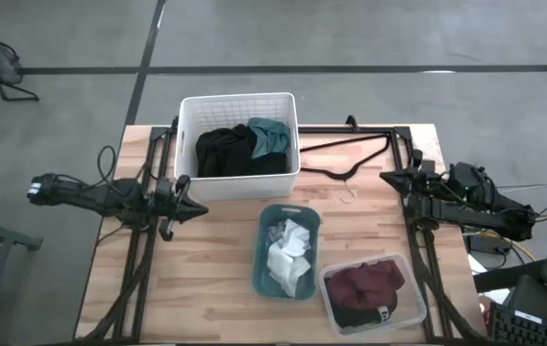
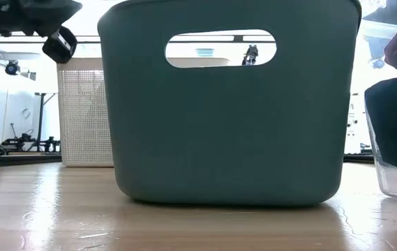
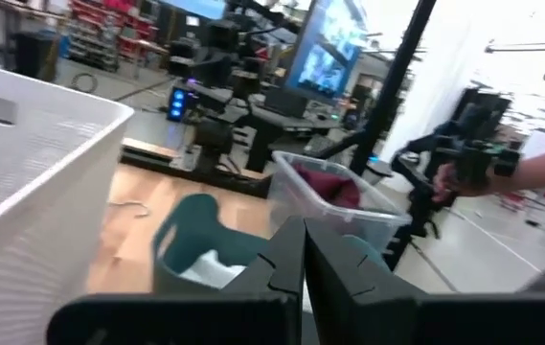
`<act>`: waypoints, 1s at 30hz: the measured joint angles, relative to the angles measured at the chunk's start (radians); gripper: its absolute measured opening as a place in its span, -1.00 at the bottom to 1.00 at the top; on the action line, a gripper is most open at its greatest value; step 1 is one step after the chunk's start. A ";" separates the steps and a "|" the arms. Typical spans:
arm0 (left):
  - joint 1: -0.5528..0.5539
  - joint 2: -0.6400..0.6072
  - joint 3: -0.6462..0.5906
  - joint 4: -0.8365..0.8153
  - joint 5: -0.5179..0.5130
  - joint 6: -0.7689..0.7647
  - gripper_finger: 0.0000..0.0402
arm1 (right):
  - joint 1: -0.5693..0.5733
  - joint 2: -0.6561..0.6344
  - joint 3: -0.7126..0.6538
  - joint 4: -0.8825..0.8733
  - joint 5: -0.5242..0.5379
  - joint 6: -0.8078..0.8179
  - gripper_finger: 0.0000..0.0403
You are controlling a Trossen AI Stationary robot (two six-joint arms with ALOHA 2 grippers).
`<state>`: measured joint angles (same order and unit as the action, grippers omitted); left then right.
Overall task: Pick & Place Cloths
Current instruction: Return to Home Position
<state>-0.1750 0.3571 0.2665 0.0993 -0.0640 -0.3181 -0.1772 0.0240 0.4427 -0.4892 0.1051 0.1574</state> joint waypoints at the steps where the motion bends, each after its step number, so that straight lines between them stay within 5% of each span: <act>1: -0.011 0.003 0.005 -0.002 -0.001 -0.003 -0.94 | 0.000 0.006 -0.003 -0.002 0.000 -0.003 -0.96; 8: -0.039 0.001 -0.034 -0.027 -0.122 0.005 -0.94 | 0.000 0.041 -0.023 0.007 0.011 -0.031 -0.96; 15: -0.039 -0.037 -0.143 0.200 -0.190 0.045 -0.94 | -0.001 0.058 -0.054 0.055 0.044 -0.029 -0.96; 30: -0.040 -0.071 -0.257 0.244 -0.243 0.043 -0.94 | 0.000 0.071 -0.389 0.533 -0.084 0.081 -0.96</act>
<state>-0.2146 0.2859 0.0092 0.3436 -0.3074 -0.2753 -0.1772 0.0948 0.0536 0.0441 0.0216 0.2383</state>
